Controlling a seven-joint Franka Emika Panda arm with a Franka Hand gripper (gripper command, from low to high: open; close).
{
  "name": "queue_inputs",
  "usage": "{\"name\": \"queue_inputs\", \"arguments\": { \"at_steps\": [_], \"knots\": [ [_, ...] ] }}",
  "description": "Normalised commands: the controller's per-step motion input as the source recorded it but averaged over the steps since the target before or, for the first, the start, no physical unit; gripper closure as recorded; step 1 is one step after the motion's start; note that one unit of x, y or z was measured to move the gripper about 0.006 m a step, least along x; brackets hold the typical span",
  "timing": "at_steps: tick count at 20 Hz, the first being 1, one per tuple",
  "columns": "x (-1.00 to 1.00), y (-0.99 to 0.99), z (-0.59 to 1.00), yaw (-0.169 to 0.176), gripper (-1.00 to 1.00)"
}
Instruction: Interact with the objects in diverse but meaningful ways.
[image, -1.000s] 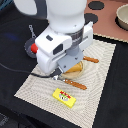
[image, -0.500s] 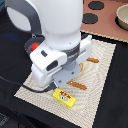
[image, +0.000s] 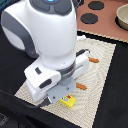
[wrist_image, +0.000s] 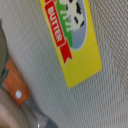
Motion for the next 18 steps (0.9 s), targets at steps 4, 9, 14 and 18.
{"name": "queue_inputs", "arguments": {
  "at_steps": [4,9,14,18],
  "knots": [
    [0.29,-0.13,-0.27,0.030,-1.00],
    [0.26,-0.19,-0.19,0.018,-1.00],
    [0.34,-0.25,0.00,0.014,1.00],
    [0.38,-0.24,0.00,0.009,1.00]
  ]
}}
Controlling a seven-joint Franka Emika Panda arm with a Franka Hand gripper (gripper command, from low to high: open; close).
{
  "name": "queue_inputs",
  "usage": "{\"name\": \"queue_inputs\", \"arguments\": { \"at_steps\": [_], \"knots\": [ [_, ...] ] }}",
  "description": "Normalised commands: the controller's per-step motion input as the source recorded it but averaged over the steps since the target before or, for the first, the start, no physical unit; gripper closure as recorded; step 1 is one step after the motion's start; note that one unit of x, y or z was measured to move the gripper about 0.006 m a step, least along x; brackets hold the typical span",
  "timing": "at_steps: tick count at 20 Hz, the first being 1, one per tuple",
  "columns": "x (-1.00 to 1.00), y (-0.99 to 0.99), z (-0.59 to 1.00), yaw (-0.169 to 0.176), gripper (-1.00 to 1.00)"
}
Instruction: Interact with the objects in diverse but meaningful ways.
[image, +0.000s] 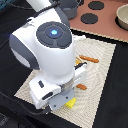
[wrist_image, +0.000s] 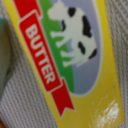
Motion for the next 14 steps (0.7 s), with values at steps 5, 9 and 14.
{"name": "queue_inputs", "arguments": {
  "at_steps": [5,9,14],
  "knots": [
    [0.35,-0.21,-0.02,0.012,1.00],
    [0.30,0.11,0.56,0.067,1.00],
    [0.23,0.64,1.00,0.098,1.00]
  ]
}}
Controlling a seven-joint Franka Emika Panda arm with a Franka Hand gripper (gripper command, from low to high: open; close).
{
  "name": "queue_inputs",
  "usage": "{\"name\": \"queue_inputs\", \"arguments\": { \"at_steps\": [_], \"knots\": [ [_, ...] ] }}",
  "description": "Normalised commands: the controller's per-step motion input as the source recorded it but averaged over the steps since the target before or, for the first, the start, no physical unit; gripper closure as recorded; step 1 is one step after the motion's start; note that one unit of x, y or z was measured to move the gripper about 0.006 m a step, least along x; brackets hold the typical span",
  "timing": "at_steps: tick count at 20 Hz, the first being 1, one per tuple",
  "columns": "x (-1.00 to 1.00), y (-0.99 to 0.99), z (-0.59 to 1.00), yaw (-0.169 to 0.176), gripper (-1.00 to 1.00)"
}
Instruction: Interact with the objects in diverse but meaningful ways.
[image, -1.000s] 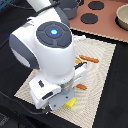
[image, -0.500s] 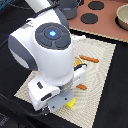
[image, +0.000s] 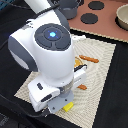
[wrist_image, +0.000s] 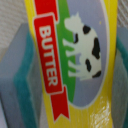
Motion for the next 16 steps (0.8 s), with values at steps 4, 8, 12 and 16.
{"name": "queue_inputs", "arguments": {
  "at_steps": [4,8,12,16],
  "knots": [
    [0.06,0.86,0.84,0.068,1.00],
    [-0.03,0.88,0.43,0.050,1.00],
    [-0.14,0.87,0.30,0.048,1.00],
    [-0.18,0.91,0.26,0.030,1.00]
  ]
}}
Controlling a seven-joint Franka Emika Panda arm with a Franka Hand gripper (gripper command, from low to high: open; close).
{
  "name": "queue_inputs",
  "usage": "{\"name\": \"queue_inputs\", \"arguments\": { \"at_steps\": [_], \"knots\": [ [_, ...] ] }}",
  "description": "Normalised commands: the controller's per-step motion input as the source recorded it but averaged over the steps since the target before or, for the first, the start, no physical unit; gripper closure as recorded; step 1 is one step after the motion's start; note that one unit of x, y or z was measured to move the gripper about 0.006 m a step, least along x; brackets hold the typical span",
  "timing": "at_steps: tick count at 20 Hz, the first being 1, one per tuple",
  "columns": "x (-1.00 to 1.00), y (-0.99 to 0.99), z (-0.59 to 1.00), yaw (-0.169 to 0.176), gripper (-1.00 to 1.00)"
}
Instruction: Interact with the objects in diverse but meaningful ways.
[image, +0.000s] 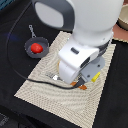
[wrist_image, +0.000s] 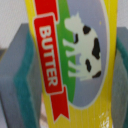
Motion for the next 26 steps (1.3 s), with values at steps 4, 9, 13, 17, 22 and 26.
{"name": "queue_inputs", "arguments": {
  "at_steps": [4,9,13,17,22,26],
  "knots": [
    [-0.22,0.93,0.29,0.026,1.00],
    [-0.19,0.91,0.25,0.030,1.00],
    [-0.03,0.93,0.08,0.026,1.00],
    [0.08,0.92,-0.02,0.024,1.00],
    [0.04,0.71,-0.29,0.032,1.00],
    [-0.12,0.34,-0.59,0.037,1.00]
  ]
}}
